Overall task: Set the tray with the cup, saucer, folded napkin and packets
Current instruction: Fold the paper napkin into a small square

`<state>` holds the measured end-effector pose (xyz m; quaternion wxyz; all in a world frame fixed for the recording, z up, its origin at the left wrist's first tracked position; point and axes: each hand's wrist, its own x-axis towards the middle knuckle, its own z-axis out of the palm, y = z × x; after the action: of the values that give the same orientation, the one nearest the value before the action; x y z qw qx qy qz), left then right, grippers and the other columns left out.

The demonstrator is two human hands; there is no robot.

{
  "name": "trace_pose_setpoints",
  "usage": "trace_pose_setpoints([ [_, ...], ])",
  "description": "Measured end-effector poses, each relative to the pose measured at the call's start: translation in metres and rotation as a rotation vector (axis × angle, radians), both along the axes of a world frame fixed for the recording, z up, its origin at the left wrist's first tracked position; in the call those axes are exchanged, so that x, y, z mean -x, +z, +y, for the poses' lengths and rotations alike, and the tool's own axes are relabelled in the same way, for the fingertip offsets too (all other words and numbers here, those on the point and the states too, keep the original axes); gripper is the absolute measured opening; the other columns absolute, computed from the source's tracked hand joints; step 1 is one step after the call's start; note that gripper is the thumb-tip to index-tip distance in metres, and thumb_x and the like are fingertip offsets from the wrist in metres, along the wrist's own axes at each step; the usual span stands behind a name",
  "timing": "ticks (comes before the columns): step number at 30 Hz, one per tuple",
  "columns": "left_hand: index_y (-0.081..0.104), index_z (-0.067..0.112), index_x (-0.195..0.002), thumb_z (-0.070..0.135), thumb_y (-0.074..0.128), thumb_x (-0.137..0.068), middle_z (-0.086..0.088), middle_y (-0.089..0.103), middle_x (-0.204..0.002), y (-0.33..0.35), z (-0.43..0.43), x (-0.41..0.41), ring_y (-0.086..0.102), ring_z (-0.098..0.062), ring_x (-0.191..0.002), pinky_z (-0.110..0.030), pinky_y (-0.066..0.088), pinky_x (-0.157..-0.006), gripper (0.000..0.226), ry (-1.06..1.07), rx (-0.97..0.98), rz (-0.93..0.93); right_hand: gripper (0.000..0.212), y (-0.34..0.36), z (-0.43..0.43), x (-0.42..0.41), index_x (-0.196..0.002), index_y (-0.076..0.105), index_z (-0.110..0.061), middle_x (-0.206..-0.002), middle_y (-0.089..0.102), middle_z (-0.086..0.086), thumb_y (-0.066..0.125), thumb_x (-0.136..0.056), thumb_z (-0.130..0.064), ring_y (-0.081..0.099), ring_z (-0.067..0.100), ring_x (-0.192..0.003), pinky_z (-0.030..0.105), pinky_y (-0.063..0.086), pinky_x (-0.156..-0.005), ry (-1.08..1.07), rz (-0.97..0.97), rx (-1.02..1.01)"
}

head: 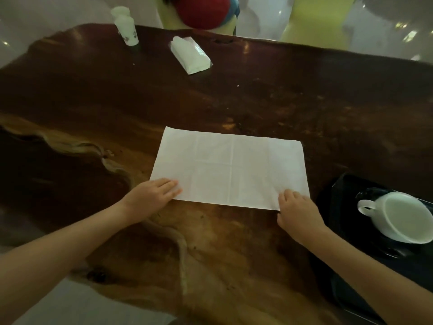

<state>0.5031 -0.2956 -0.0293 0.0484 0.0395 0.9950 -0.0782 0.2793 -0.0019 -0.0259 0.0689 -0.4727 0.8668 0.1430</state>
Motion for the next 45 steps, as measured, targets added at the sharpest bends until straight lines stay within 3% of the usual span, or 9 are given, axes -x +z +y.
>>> trace_pose_setpoints([
  [4, 0.074, 0.007, -0.096, 0.007, 0.091, -0.042, -0.009, 0.074, -0.094, 0.002, 0.011, 0.006, 0.071, -0.021, -0.084, -0.03, 0.058, -0.062, 0.057, 0.06, 0.065, 0.064, 0.026, -0.001, -0.002, 0.0, -0.117, 0.048, -0.001, -0.112, 0.053, 0.016, 0.032, -0.096, -0.003, 0.054, 0.025, -0.098, 0.03, 0.051, -0.083, 0.115, 0.075, -0.086],
  [7, 0.074, 0.005, -0.087, 0.005, 0.084, -0.059, -0.012, 0.074, -0.083, 0.002, 0.014, 0.01, 0.071, -0.026, -0.071, -0.032, 0.059, -0.052, 0.029, 0.23, -0.054, 0.123, 0.022, -0.002, 0.0, 0.004, -0.105, 0.053, -0.001, -0.1, 0.053, 0.013, 0.034, -0.094, -0.001, 0.051, 0.023, -0.089, 0.03, 0.053, -0.073, 0.085, 0.047, -0.057],
  [11, 0.072, 0.006, -0.093, 0.009, 0.064, -0.084, -0.01, 0.073, -0.087, 0.001, 0.004, 0.012, 0.068, -0.024, -0.077, -0.031, 0.056, -0.065, 0.013, 0.529, -0.365, 0.249, 0.04, -0.006, 0.002, 0.002, -0.107, 0.056, -0.001, -0.102, 0.058, 0.011, 0.037, -0.096, -0.035, 0.053, 0.022, -0.088, 0.026, 0.05, -0.067, 0.005, 0.026, 0.011],
  [15, 0.07, 0.001, -0.098, 0.008, 0.065, -0.083, -0.013, 0.073, -0.093, 0.012, -0.012, 0.012, 0.067, -0.025, -0.085, -0.028, 0.05, -0.076, 0.017, 0.595, -0.605, 0.351, 0.007, 0.003, 0.003, 0.008, -0.089, 0.061, -0.01, -0.084, 0.062, 0.005, 0.058, -0.086, -0.016, 0.056, 0.018, -0.072, 0.023, 0.048, -0.053, -0.008, 0.003, 0.113],
  [21, 0.07, 0.005, -0.098, 0.015, 0.065, -0.083, -0.006, 0.071, -0.092, 0.028, -0.04, 0.022, 0.062, -0.011, -0.082, -0.017, 0.045, -0.07, 0.019, 0.682, -0.801, 0.391, 0.011, 0.02, 0.014, 0.05, -0.091, 0.065, -0.013, -0.084, 0.066, 0.001, 0.056, -0.091, -0.018, 0.058, 0.014, -0.074, 0.024, 0.048, -0.068, -0.275, -0.364, 0.457],
  [29, 0.061, 0.017, -0.101, 0.037, 0.055, -0.089, 0.004, 0.059, -0.095, 0.011, -0.074, 0.068, 0.054, -0.009, -0.083, -0.019, 0.04, -0.061, 0.024, 0.946, -0.986, 0.476, 0.009, 0.03, -0.012, 0.107, -0.082, 0.065, -0.018, -0.076, 0.062, 0.003, 0.064, -0.085, -0.026, 0.057, 0.016, -0.072, 0.024, 0.042, -0.06, -0.701, -0.741, 0.89],
  [35, 0.056, 0.011, -0.102, 0.033, 0.043, -0.095, -0.001, 0.057, -0.091, -0.015, -0.083, 0.125, 0.053, -0.015, -0.084, -0.027, 0.042, -0.07, 0.027, 1.067, -0.793, 0.585, 0.027, -0.011, -0.059, 0.127, -0.067, 0.047, -0.016, -0.058, 0.042, -0.003, 0.055, -0.092, -0.023, 0.039, 0.01, -0.053, 0.021, 0.03, -0.049, -0.824, -0.399, 1.006],
  [40, 0.056, 0.011, -0.096, 0.028, 0.042, -0.096, -0.002, 0.057, -0.08, -0.039, -0.087, 0.14, 0.049, -0.011, -0.067, -0.027, 0.038, -0.057, 0.022, 1.052, -0.495, 0.601, 0.016, -0.033, -0.077, 0.136, -0.081, 0.051, -0.014, -0.065, 0.047, -0.007, 0.051, -0.094, -0.025, 0.047, 0.011, -0.058, 0.021, 0.031, -0.05, -0.816, -0.164, 0.977],
  [45, 0.054, 0.011, -0.098, 0.023, 0.041, -0.097, -0.008, 0.058, -0.088, -0.048, -0.081, 0.141, 0.048, -0.013, -0.06, -0.026, 0.033, -0.051, 0.018, 1.022, -0.323, 0.534, 0.018, -0.048, -0.082, 0.132, -0.088, 0.054, -0.008, -0.072, 0.055, 0.003, 0.05, -0.094, -0.024, 0.048, 0.015, -0.056, 0.025, 0.036, -0.053, -0.781, 0.033, 0.854],
])
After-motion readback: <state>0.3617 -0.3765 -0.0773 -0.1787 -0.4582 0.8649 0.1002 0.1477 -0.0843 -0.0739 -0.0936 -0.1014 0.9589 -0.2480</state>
